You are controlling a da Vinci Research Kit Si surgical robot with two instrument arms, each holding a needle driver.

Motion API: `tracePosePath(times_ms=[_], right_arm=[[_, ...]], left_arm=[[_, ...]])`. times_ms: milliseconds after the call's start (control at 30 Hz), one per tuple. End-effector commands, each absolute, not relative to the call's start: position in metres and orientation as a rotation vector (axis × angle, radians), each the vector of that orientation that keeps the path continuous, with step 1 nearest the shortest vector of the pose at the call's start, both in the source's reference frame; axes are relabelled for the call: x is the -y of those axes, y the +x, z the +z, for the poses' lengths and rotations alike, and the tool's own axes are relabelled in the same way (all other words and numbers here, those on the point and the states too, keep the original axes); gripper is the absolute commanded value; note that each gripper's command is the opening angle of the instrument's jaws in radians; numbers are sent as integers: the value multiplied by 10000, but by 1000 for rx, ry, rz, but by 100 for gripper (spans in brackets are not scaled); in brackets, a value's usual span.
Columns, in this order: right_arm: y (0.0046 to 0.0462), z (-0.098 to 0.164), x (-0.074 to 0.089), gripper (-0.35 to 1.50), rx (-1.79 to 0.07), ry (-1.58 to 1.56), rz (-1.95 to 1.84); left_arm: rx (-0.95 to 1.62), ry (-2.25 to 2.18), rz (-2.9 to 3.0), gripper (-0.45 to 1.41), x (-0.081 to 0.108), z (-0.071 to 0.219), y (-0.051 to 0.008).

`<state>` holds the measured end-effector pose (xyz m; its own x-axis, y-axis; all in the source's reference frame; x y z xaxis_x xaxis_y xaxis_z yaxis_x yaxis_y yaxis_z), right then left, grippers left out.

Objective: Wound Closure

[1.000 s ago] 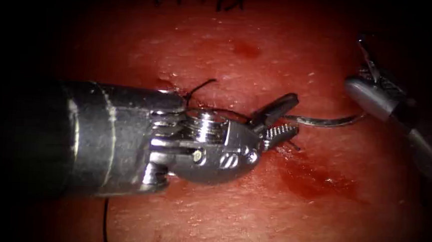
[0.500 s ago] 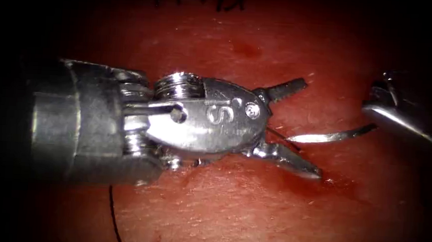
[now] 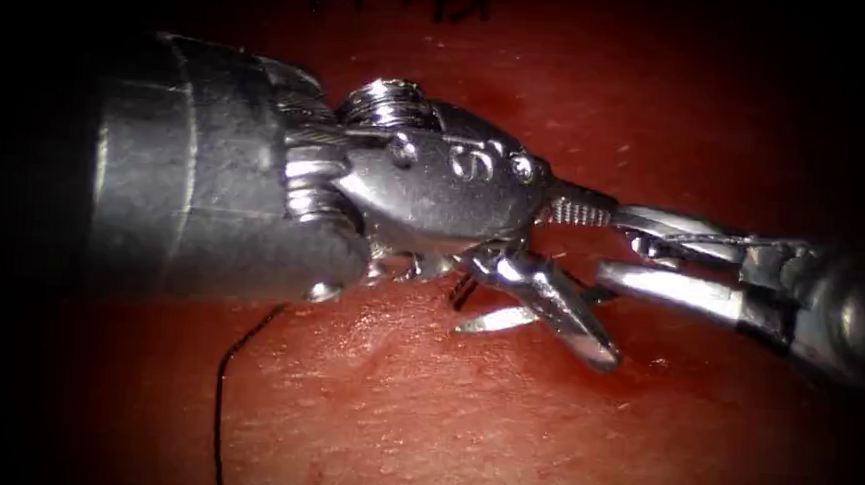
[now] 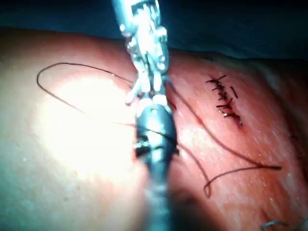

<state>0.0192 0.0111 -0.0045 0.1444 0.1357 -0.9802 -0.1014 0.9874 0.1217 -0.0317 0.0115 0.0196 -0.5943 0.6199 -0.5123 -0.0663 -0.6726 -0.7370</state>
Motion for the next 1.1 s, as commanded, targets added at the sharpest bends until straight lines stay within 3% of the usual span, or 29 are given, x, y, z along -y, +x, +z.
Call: tracePosePath(times_ms=[33,200,333,467,633,967,1000,1067,1100], right_arm=[[199,-41,-109,-35,-1420,29,156],[200,-41,-104,-35,-1419,26,104],[199,-40,-102,-35,-1424,23,84],[200,-39,-99,-35,-1425,19,76],[201,-41,-97,-35,-1427,16,69],[201,-43,-94,-35,-1408,-7,79],[201,-43,-94,-6,-1394,-13,100],[202,-43,-94,89,-1348,-14,195],[202,-44,-94,108,-1327,-30,234]], left_arm=[[993,-1102,2301,61,-114,201,-321],[1164,-1092,2268,44,-110,200,-320],[1245,-1091,2259,44,-108,197,-320],[1295,-1088,2254,32,-112,196,-322],[1338,-1082,2254,-45,-114,202,-320],[1347,-1006,2200,-45,-115,211,-316],[1329,-1019,2192,-45,-116,211,-316],[1274,-1050,2161,-45,-118,211,-315],[1248,-1064,2149,-45,-119,212,-315]])
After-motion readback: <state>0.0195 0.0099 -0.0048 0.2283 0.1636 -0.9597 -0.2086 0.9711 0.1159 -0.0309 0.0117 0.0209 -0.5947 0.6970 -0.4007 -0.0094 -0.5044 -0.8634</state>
